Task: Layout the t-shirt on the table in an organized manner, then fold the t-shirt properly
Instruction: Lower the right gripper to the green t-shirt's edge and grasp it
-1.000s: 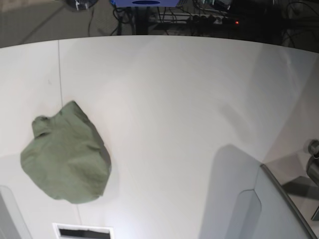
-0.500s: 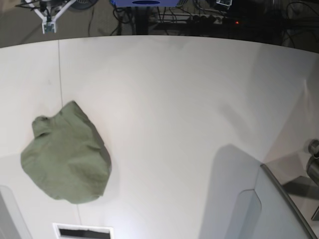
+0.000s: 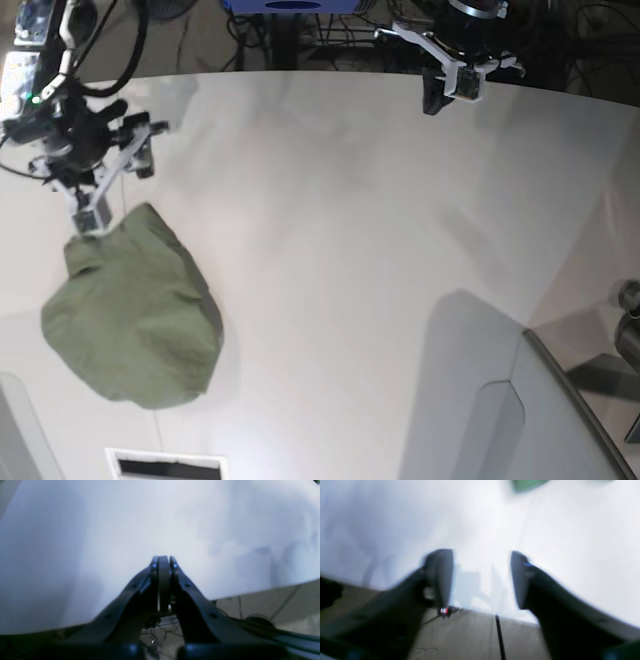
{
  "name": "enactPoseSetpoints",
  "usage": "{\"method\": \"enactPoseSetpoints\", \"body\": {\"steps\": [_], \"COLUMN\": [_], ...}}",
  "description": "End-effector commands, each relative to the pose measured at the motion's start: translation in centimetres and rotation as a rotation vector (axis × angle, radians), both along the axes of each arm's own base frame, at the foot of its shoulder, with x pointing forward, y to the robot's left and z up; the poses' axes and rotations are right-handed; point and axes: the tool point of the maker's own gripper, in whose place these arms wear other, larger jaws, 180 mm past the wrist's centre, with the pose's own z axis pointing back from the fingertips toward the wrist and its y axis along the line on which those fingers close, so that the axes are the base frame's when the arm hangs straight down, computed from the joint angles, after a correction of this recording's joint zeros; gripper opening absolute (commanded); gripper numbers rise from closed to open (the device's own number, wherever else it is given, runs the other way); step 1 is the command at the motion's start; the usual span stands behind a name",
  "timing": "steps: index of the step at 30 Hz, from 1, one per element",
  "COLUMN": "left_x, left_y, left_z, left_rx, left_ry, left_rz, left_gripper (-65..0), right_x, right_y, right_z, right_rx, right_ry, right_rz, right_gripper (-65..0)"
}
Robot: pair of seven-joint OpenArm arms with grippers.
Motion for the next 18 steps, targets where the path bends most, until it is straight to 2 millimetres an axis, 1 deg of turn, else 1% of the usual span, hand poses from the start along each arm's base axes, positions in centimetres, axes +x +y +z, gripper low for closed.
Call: {"method": "enactPoseSetpoints", "body": {"steps": [1, 2, 3, 5, 7, 10, 12, 14, 15, 18], "left_x": [0.0, -0.1, 0.0, 0.1, 0.6, 0.9, 1.0, 1.3, 1.4, 1.6], "left_y": [-0.2, -0.3, -0.3, -0.1, -0.3, -0.3, -0.4, -0.5, -0.5, -0.4], "left_z": [0.4, 0.3, 0.3, 0.4, 0.5, 0.6, 0.8, 1.3, 1.5, 2.0], "left_rx": [-0.007, -0.007, -0.007, -0.004, -0.008, -0.009, -0.012, -0.017, -0.02, -0.02], "left_ry": [-0.014, -0.011, -0.011, -0.017, -0.03, -0.036, -0.048, -0.081, -0.099, -0.127], "left_rz": [0.0, -0.001, -0.001, 0.004, 0.002, 0.001, 0.002, -0.001, -0.003, -0.001], "left_gripper": [-65.0, -63.0, -61.9, -61.9, -61.9, -61.9, -61.9, -61.9, -61.9, -61.9], "right_x": [1.1, 2.1, 3.0, 4.5, 5.6, 6.6, 7.5, 8.1, 8.3, 9.5], "right_y": [-0.7, -1.5, -2.4, -4.0, -5.1, -6.4, -6.4, -6.5, -6.7, -6.2], "right_z": [0.7, 1.0, 1.2, 0.8, -0.4, -2.9, -4.5, -5.4, -5.7, -6.2], "right_rx": [0.02, 0.041, 0.069, 0.142, 0.226, 0.324, 0.388, 0.438, 0.457, 0.509], "right_ry": [-0.037, -0.06, -0.08, -0.094, -0.087, -0.036, -0.002, 0.019, 0.028, 0.037], "right_rz": [-0.018, -0.043, -0.073, -0.134, -0.182, -0.24, -0.262, -0.271, -0.276, -0.259], "right_gripper": [-21.6, -18.2, -16.2, -16.2, -16.2, -16.2, -16.4, -16.7, -17.9, -22.5]}}
